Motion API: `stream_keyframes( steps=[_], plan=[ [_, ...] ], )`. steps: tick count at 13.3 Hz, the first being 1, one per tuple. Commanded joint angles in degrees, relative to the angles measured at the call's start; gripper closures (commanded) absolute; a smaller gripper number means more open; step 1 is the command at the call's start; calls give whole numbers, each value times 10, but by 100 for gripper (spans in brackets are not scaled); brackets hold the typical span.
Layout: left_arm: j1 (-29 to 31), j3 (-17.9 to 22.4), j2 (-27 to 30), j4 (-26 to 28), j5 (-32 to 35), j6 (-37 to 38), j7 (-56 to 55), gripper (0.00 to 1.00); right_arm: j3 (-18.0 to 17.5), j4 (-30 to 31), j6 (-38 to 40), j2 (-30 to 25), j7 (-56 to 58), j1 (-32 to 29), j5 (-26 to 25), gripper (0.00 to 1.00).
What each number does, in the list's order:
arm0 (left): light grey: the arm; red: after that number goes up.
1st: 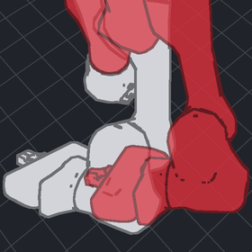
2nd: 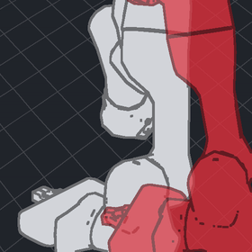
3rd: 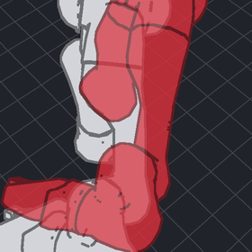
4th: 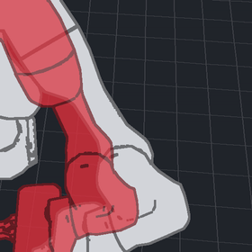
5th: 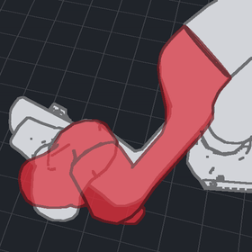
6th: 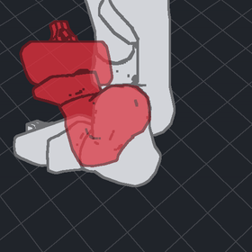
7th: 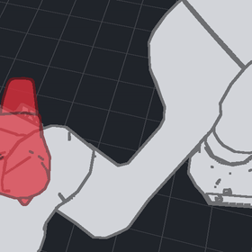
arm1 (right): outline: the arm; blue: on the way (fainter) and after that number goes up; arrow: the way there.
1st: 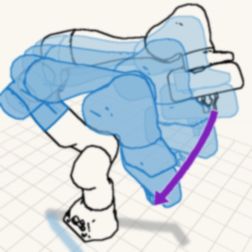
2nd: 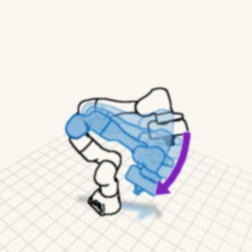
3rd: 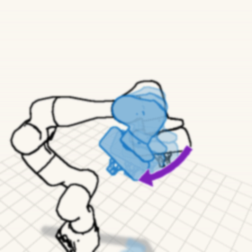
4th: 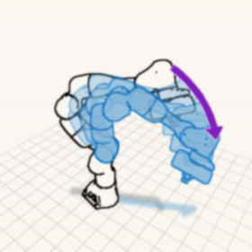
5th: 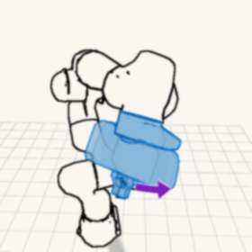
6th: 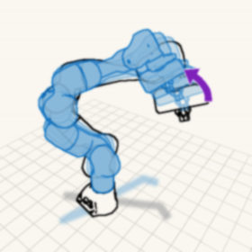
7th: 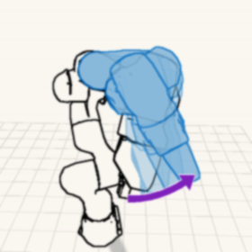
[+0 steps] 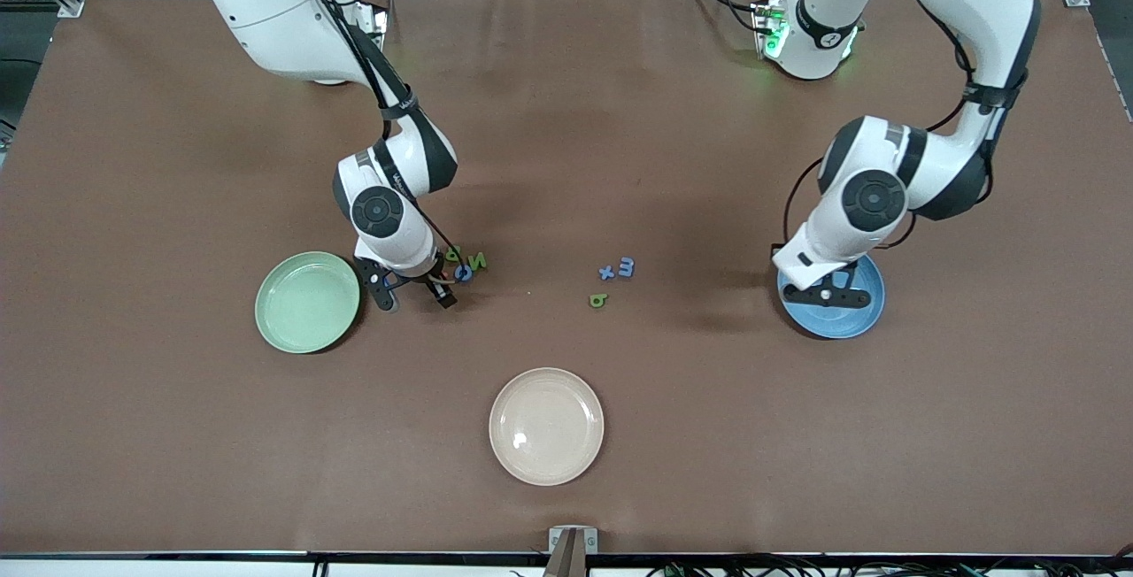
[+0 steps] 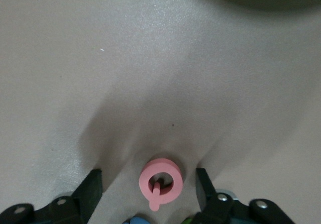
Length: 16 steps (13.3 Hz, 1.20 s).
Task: Sort upper and lower case letters into plates
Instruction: 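Drop the u in the blue plate while the right gripper drops Q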
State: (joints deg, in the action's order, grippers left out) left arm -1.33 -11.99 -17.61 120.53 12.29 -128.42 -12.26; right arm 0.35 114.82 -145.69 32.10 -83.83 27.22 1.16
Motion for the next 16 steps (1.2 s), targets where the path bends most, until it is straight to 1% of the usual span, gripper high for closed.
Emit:
stream_keyframes(
  steps=[1,2,4,6,7,10,11,12,14,16],
  plan=[
    [48,-8,28,48,8,-25,62,90,4,14,1,-5,-5,5,5,27],
    [68,-8,28,55,9,-37,83,90,4,14,1,-5,-5,5,5,34],
    [102,-7,17,61,8,-65,124,90,4,14,1,-5,-1,5,5,56],
    [122,-6,-5,61,11,-96,141,90,4,13,7,-5,0,5,5,84],
    [133,-6,-20,59,11,-117,146,90,4,12,13,-7,1,4,5,95],
    [132,-6,-58,47,11,-169,143,90,6,2,33,-15,23,-4,2,99],
    [131,-6,-67,41,11,-173,141,90,6,-8,65,-23,48,-15,2,99],
    [130,-6,-72,40,11,-175,140,90,6,-17,103,-35,79,-32,2,100],
    [134,-6,-73,41,25,-176,140,89,5,-21,146,-59,152,-71,2,100],
    [135,-5,-75,41,32,-176,142,84,5,-21,175,-75,240,-110,2,100]
  ],
)
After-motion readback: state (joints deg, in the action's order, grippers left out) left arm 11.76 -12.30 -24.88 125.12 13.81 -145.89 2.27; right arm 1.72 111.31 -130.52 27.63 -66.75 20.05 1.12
